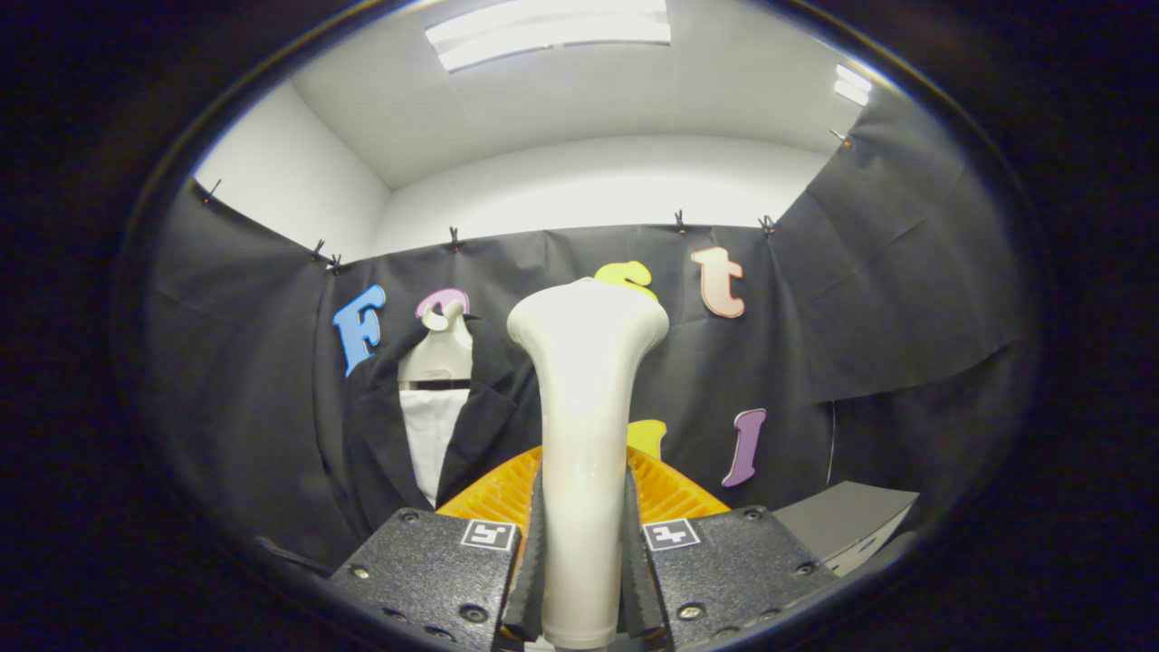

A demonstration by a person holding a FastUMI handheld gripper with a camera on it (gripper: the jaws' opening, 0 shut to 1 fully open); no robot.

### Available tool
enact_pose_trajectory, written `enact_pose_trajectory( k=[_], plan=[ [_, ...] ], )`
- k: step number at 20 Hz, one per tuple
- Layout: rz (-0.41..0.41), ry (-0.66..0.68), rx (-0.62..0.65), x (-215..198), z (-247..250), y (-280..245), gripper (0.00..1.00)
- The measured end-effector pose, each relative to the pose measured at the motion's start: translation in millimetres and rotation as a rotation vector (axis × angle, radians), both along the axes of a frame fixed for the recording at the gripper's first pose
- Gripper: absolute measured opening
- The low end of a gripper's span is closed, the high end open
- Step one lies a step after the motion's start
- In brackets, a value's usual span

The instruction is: Iron the clothes twice with a garment steamer, once on the left side and once on the right side.

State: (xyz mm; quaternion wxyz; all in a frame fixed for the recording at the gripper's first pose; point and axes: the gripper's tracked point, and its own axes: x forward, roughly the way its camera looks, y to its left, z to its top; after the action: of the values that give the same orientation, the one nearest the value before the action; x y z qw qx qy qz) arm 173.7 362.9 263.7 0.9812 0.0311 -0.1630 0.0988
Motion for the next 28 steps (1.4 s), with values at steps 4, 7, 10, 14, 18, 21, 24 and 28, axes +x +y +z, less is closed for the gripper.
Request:
enact_pose_trajectory(
  k=[4,7,10,14,18,21,24,28],
  plan=[
    [0.007,-0.059,-0.023,19,13,28,0.38],
    [0.022,-0.093,-0.035,33,19,47,0.38],
    [0.027,-0.092,-0.053,48,14,57,0.38],
    [0.031,-0.04,-0.069,69,-4,60,0.38],
    [0.048,0.0,-0.068,78,-26,64,0.38],
    [0.07,0.042,-0.074,82,-46,64,0.38],
    [0.072,0.08,-0.083,82,-65,60,0.38],
    [0.084,0.108,-0.099,77,-86,56,0.38]
  ],
)
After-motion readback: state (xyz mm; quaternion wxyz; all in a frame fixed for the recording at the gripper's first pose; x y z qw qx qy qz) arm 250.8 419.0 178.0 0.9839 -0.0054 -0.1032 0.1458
